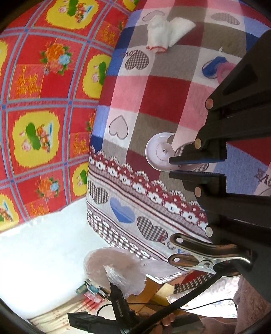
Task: Collect trash
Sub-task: 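Carry the plastic bag and white lid off the bed toward the red bin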
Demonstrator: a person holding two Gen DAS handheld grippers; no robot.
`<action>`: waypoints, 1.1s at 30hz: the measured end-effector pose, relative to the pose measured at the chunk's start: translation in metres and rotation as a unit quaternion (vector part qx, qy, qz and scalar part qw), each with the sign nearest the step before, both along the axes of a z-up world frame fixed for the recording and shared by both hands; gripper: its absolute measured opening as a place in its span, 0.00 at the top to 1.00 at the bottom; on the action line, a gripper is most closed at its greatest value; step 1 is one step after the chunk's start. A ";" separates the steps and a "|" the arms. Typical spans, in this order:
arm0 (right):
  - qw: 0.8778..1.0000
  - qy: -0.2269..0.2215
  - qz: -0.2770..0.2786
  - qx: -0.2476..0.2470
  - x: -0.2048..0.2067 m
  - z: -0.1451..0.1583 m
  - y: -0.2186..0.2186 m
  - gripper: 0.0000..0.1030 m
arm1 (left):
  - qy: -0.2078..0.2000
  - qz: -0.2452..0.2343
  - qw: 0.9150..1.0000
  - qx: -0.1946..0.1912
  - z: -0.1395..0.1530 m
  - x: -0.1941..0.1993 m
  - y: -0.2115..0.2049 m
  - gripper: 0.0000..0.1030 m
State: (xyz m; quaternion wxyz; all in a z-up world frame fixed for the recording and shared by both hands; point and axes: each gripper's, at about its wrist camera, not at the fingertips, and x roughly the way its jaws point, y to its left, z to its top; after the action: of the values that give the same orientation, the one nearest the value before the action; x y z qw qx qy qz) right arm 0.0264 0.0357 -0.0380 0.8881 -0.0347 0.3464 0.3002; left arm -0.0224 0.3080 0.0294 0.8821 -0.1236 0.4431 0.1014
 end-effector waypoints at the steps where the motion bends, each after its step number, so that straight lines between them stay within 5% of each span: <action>1: 1.000 0.000 0.004 -0.001 0.000 -0.001 0.003 0.93 | -0.001 0.004 1.000 0.001 0.000 -0.003 0.004 0.90; 10: 1.000 -0.008 0.017 -0.005 -0.003 -0.001 0.037 0.93 | -0.014 0.037 0.999 0.002 0.001 -0.027 0.069 0.90; 22: 1.000 -0.006 0.019 -0.008 -0.010 0.013 0.120 0.93 | 0.006 0.062 0.995 0.074 0.010 -0.022 0.197 0.90; 33: 0.999 0.005 -0.018 -0.039 -0.009 0.019 0.197 0.93 | 0.076 0.051 0.996 0.008 -0.092 0.004 0.297 0.90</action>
State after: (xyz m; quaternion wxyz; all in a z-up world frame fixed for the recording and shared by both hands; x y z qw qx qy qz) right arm 0.0176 0.2330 -0.0195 0.8894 -0.0616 0.3628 0.2711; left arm -0.0182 0.6046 -0.0621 0.8406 -0.1316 0.5008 0.1589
